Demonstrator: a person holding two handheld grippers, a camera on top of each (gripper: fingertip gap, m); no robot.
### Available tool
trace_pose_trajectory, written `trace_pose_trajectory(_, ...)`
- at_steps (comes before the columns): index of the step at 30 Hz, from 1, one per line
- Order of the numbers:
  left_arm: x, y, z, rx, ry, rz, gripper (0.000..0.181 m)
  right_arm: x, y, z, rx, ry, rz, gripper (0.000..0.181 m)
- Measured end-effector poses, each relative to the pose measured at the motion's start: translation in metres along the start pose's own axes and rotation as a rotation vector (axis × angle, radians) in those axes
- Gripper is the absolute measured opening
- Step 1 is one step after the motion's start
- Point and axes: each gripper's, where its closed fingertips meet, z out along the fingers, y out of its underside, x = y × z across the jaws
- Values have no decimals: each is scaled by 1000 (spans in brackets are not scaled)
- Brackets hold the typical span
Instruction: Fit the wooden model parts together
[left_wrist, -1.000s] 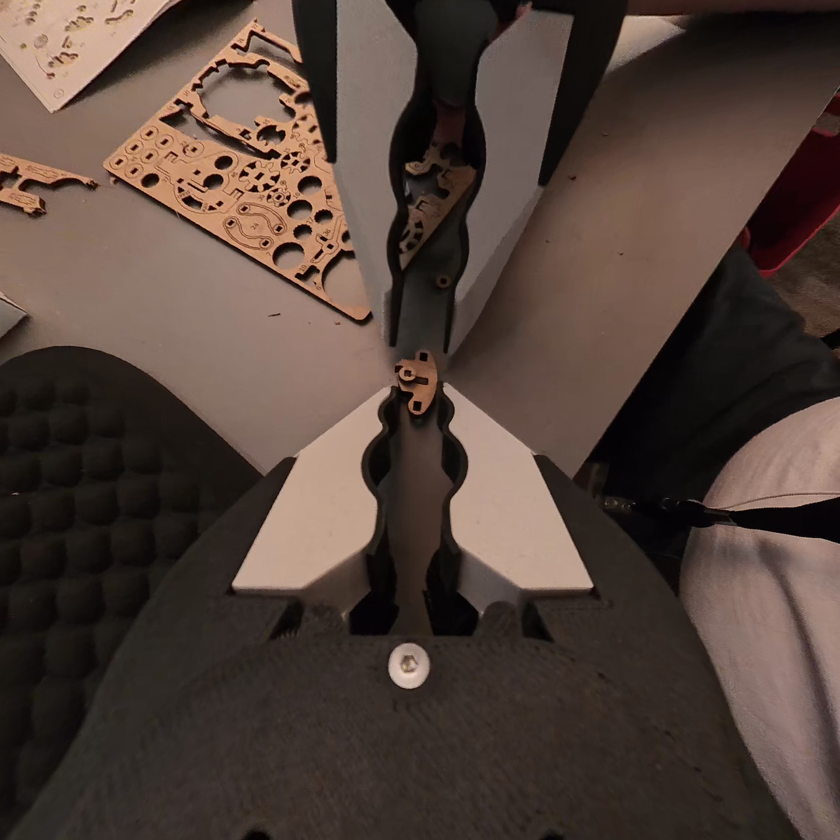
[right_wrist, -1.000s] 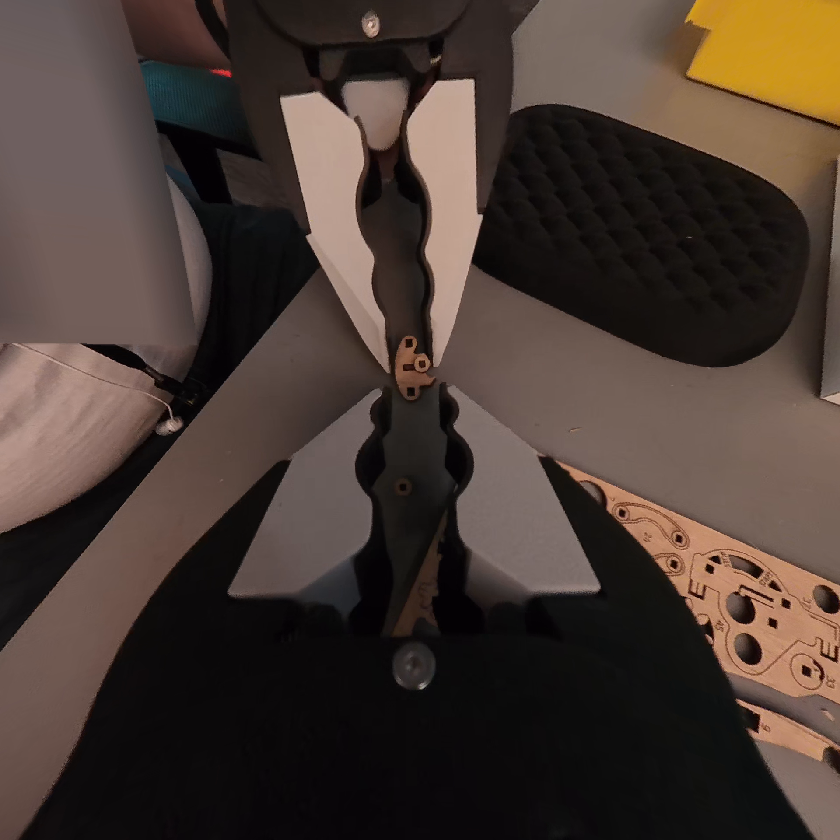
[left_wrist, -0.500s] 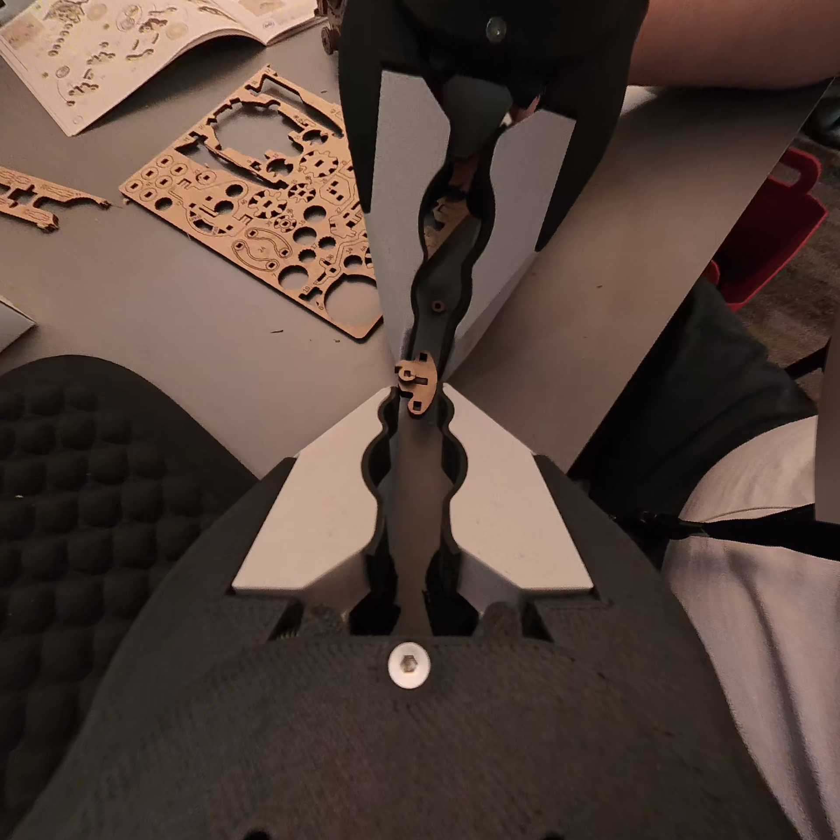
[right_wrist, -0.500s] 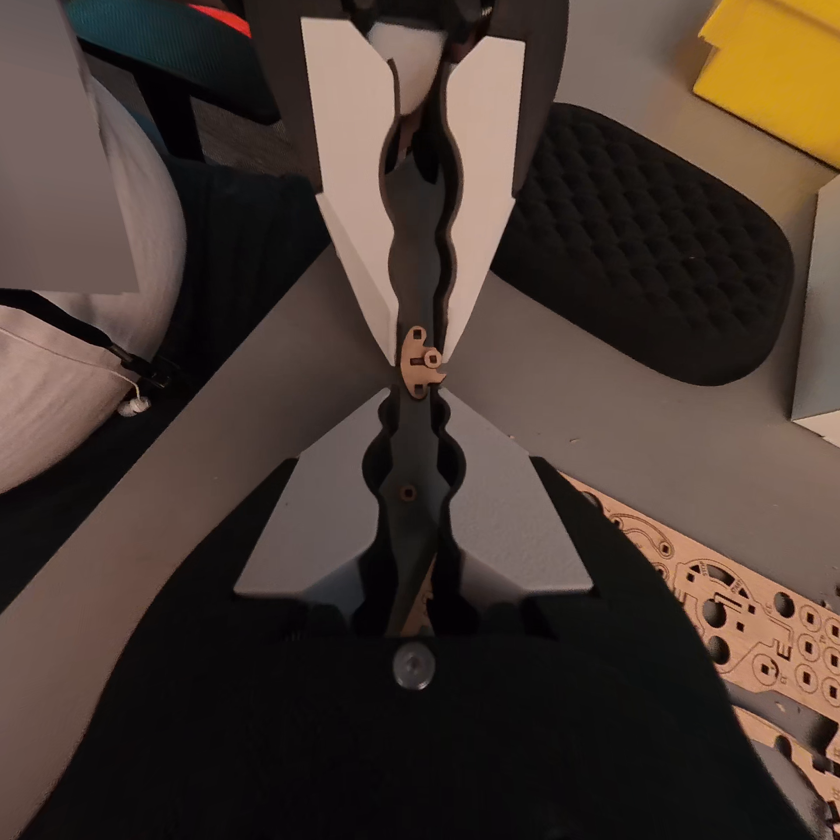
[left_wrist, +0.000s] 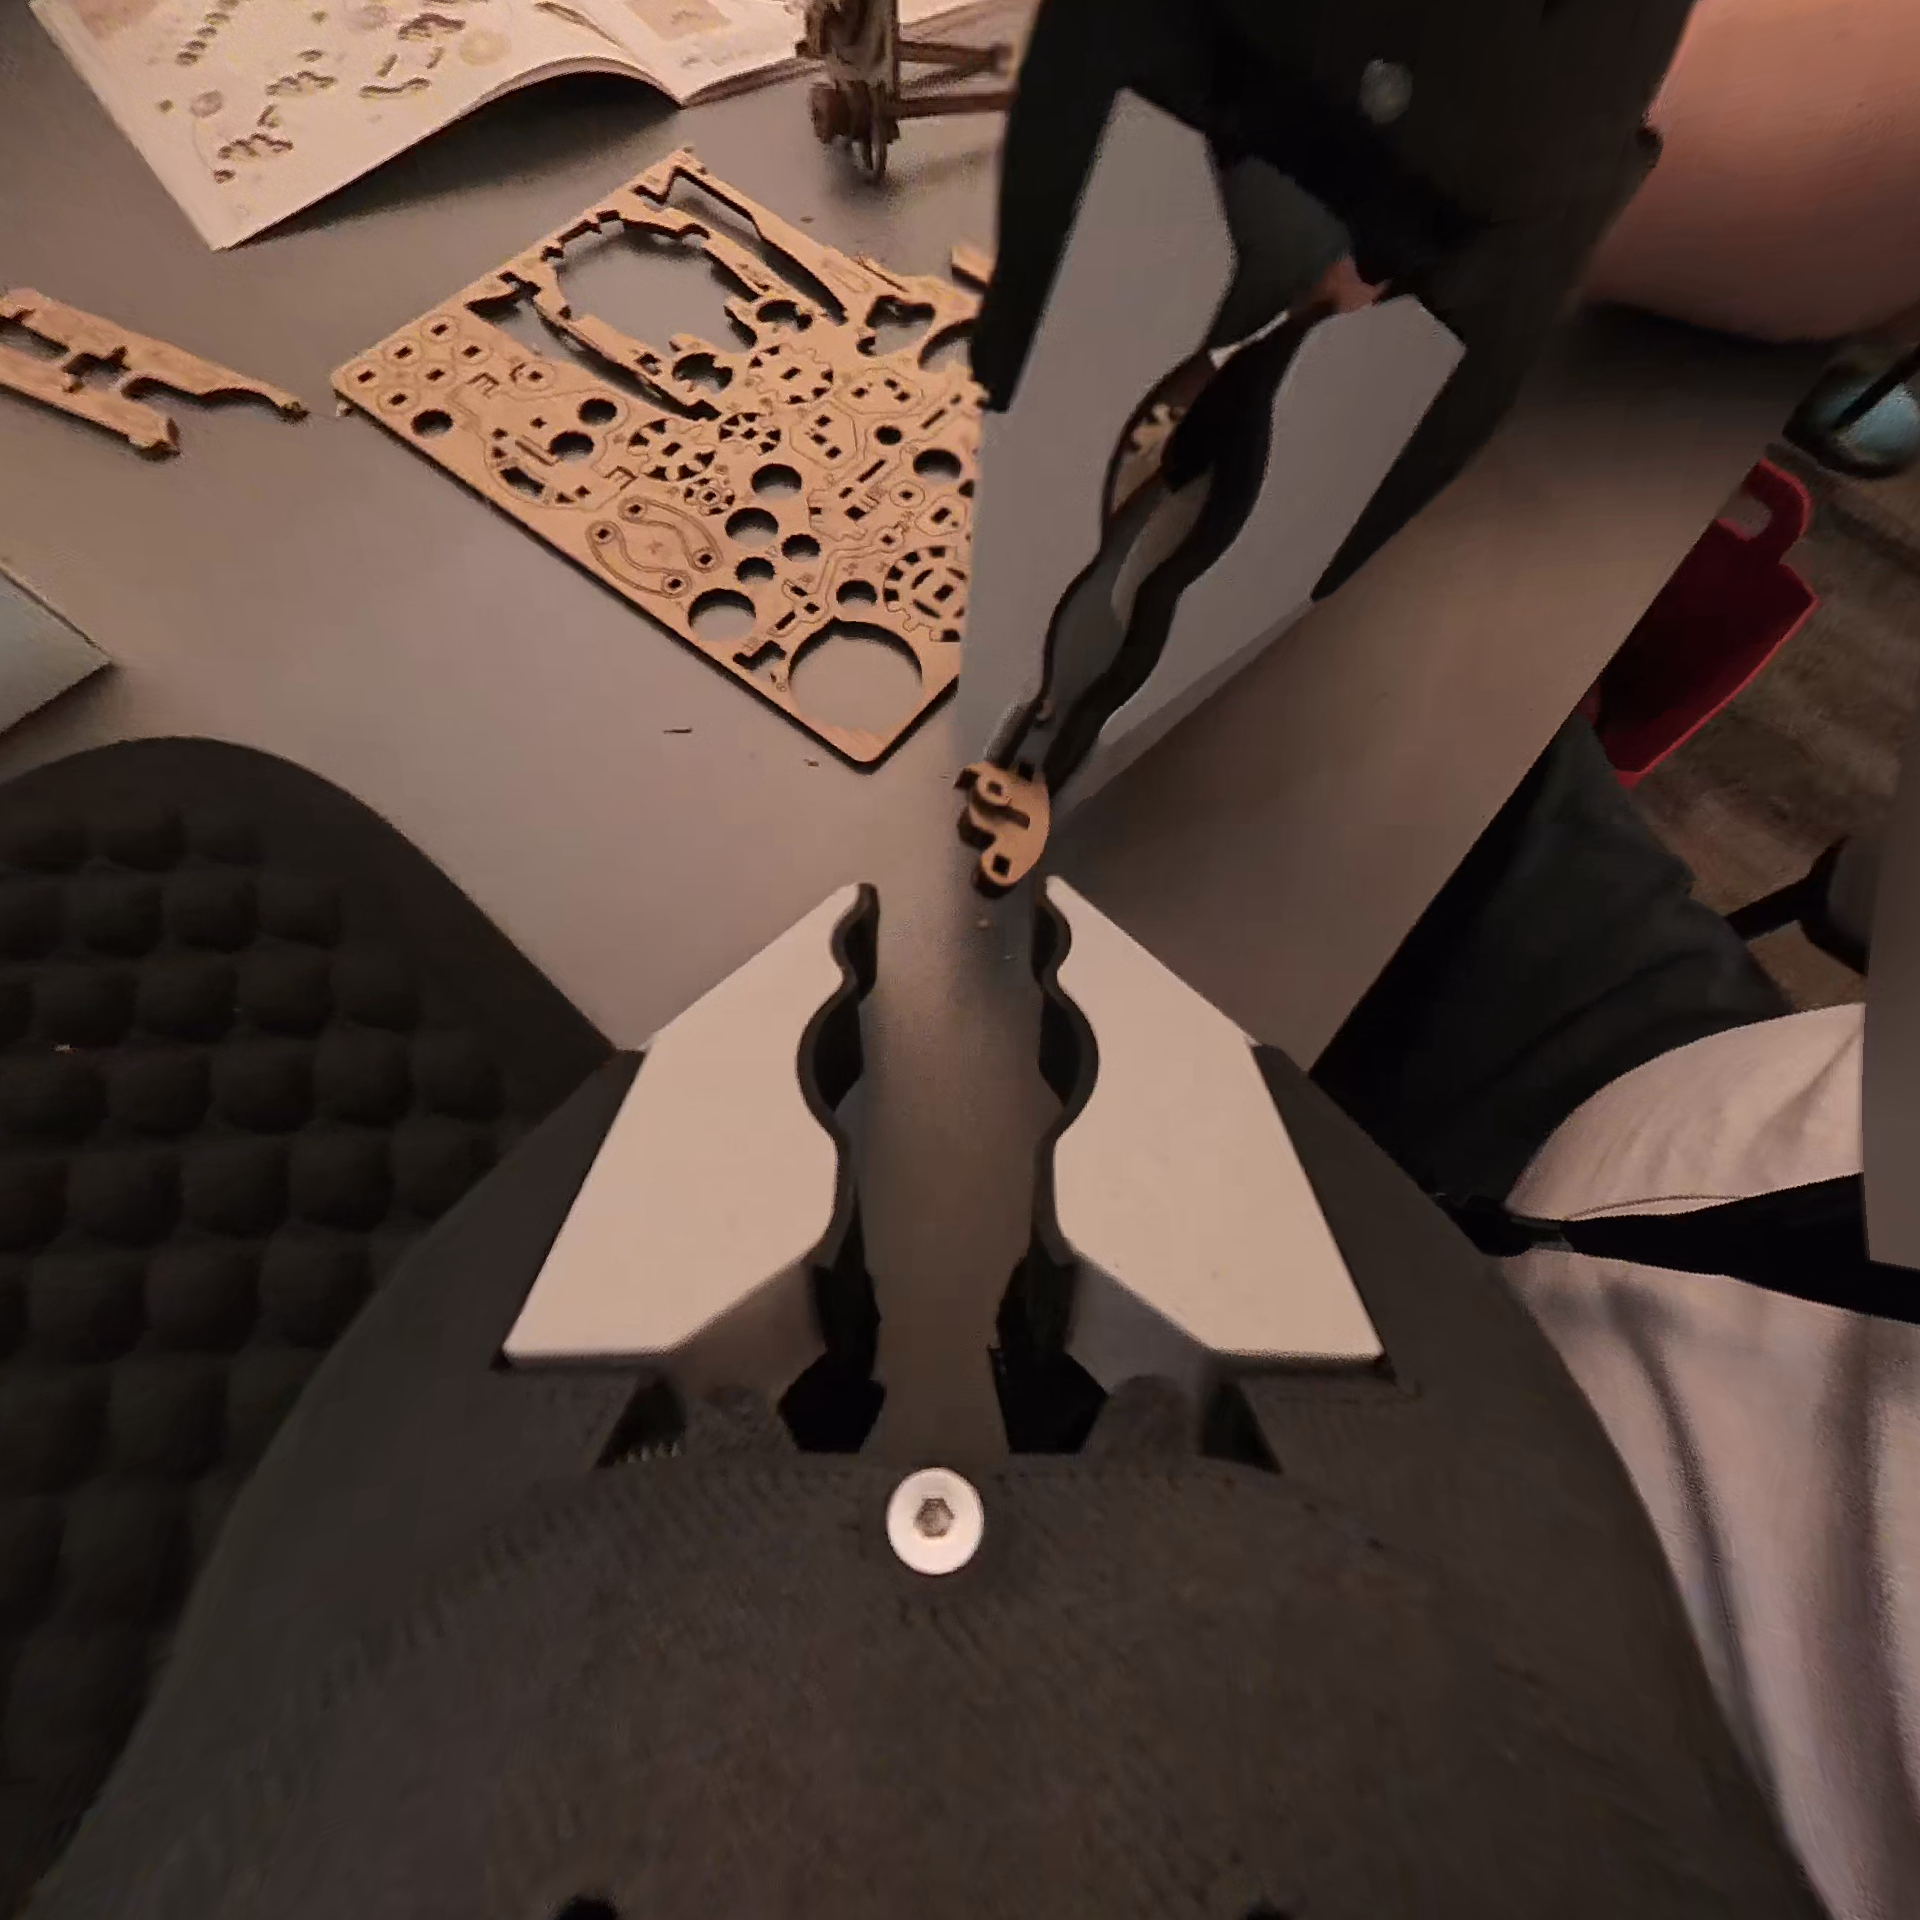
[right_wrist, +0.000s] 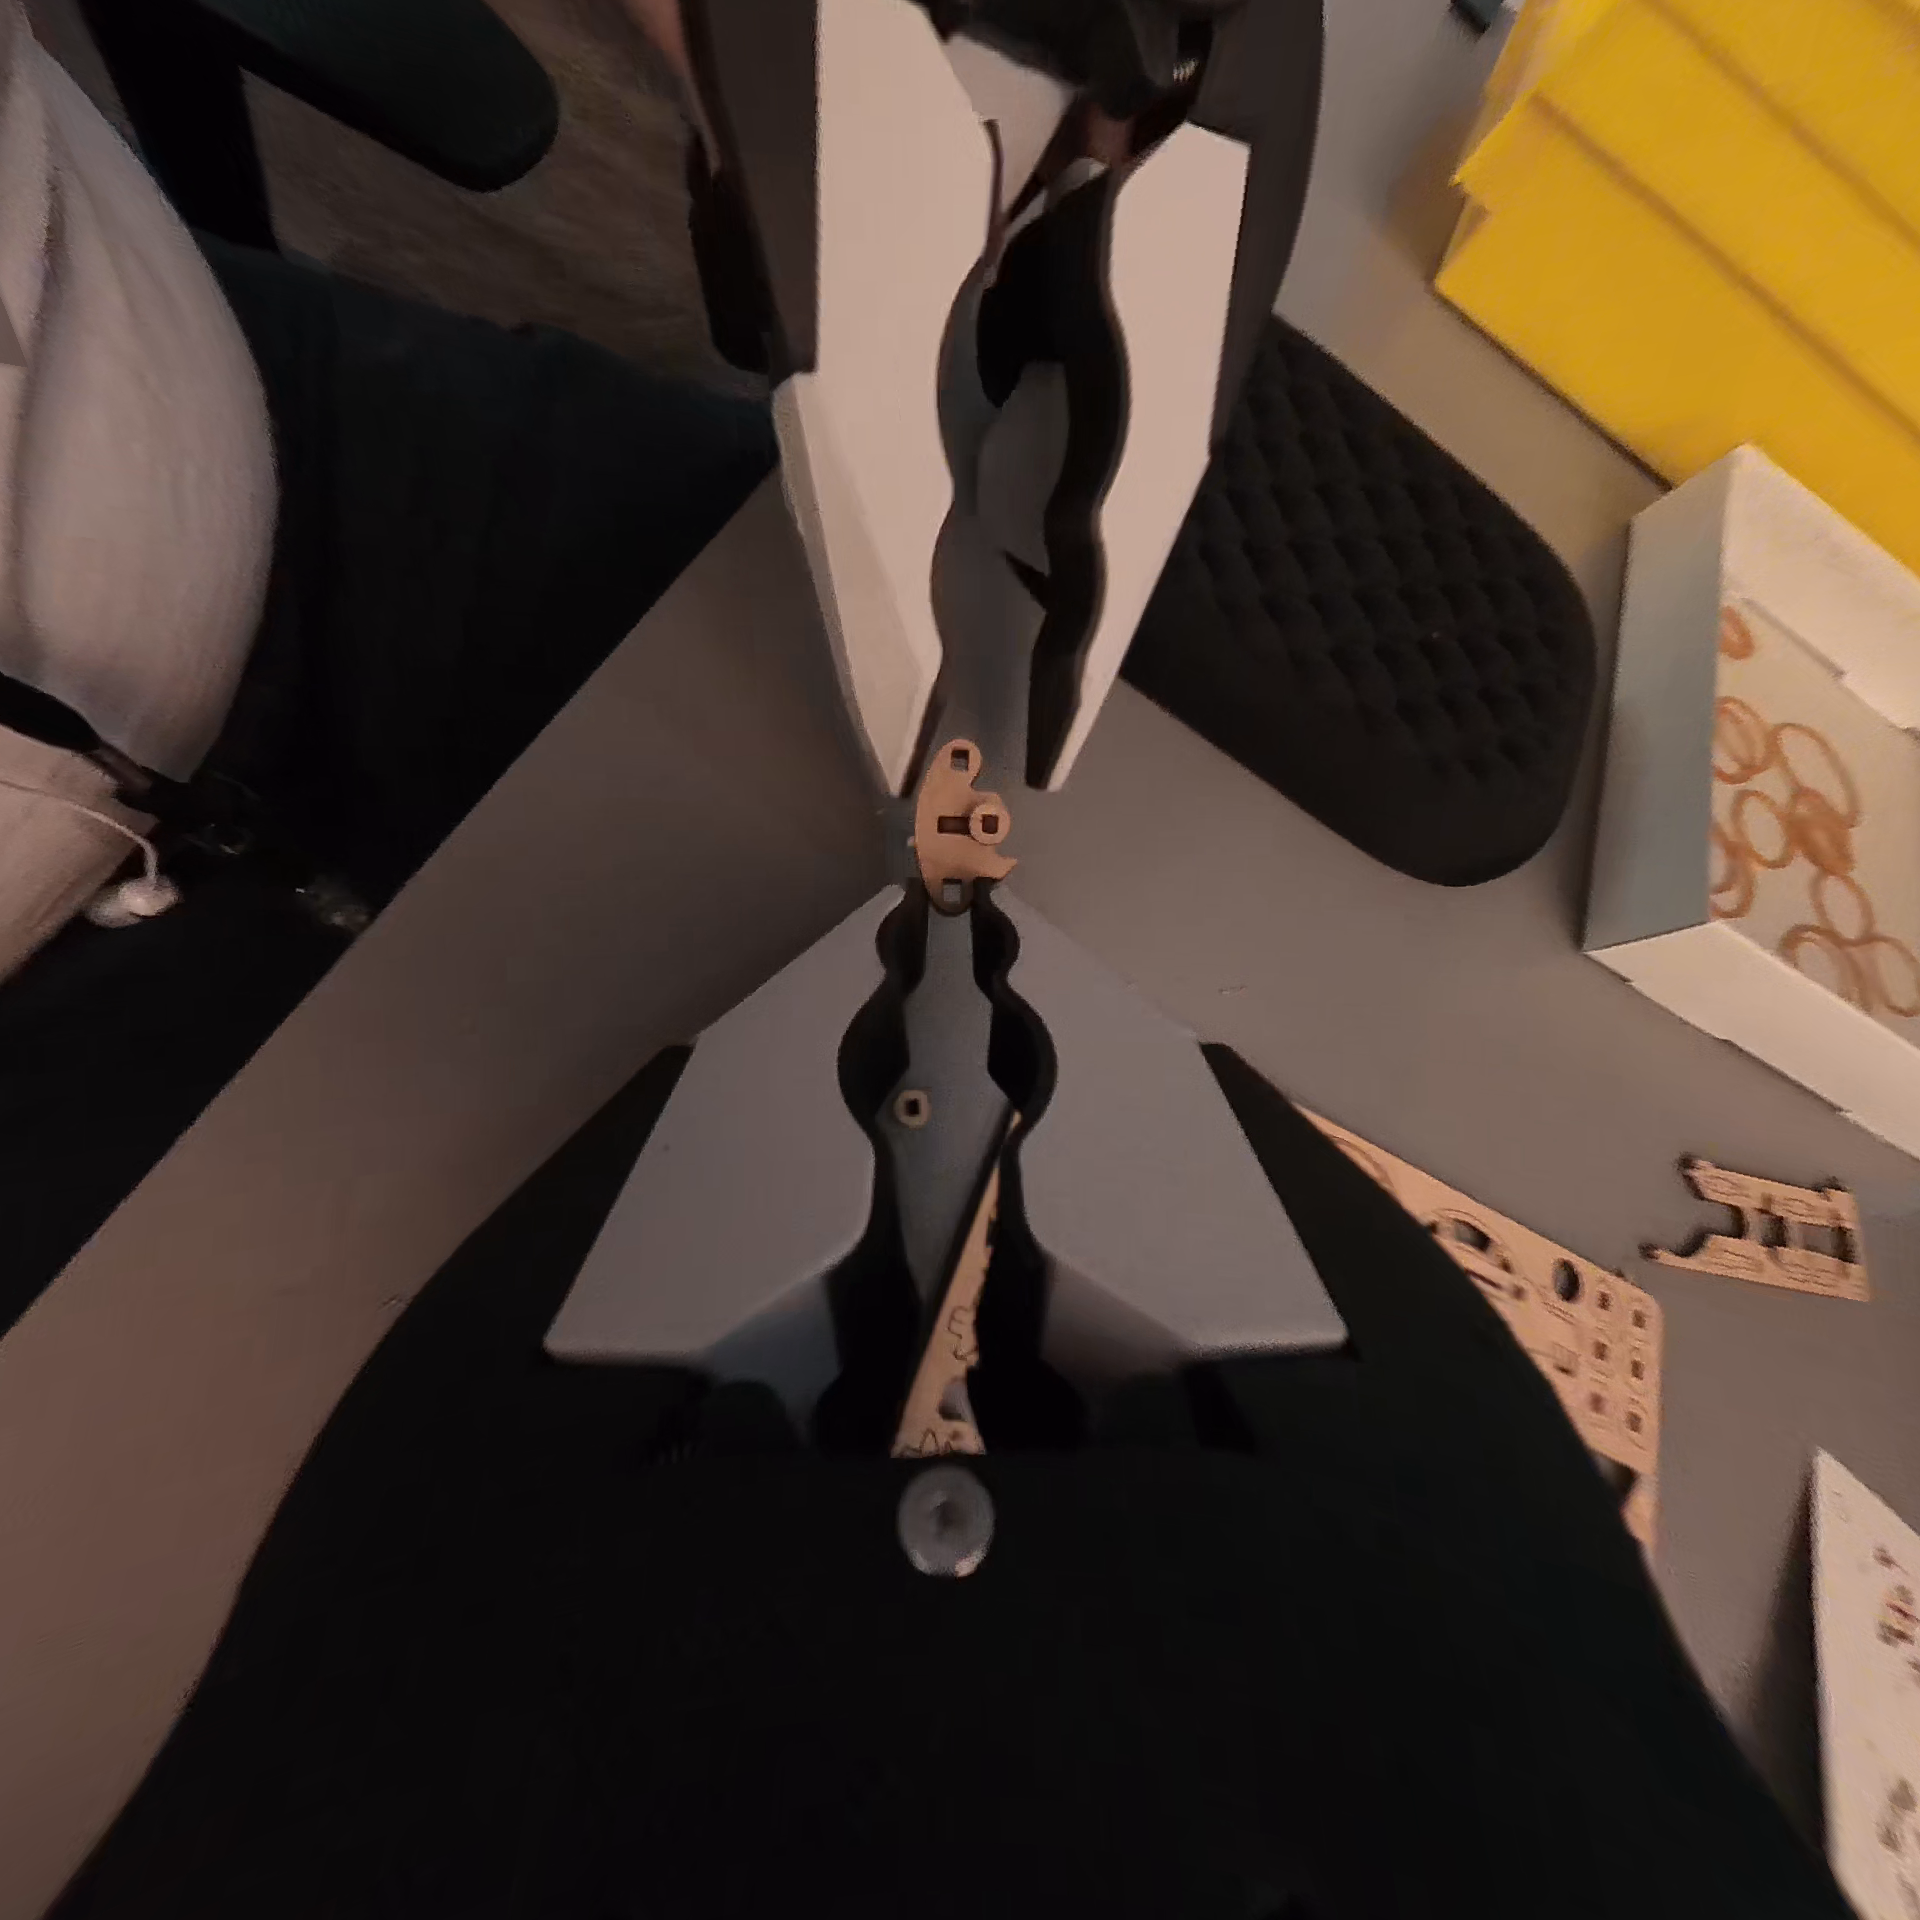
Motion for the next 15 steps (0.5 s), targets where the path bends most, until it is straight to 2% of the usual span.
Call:
trace_pose_trajectory(3,4,-5,-8,46,101,-149,23,7,-1,-7,-17,92,-60,6)
trace_pose_trajectory(8,20,-21,-11,115,367,-436,31,12,-6,-13,-26,202,-119,6)
trace_pose_trajectory(15,18,-30,-10,171,425,-533,15,11,-11,-17,-30,267,-192,7)
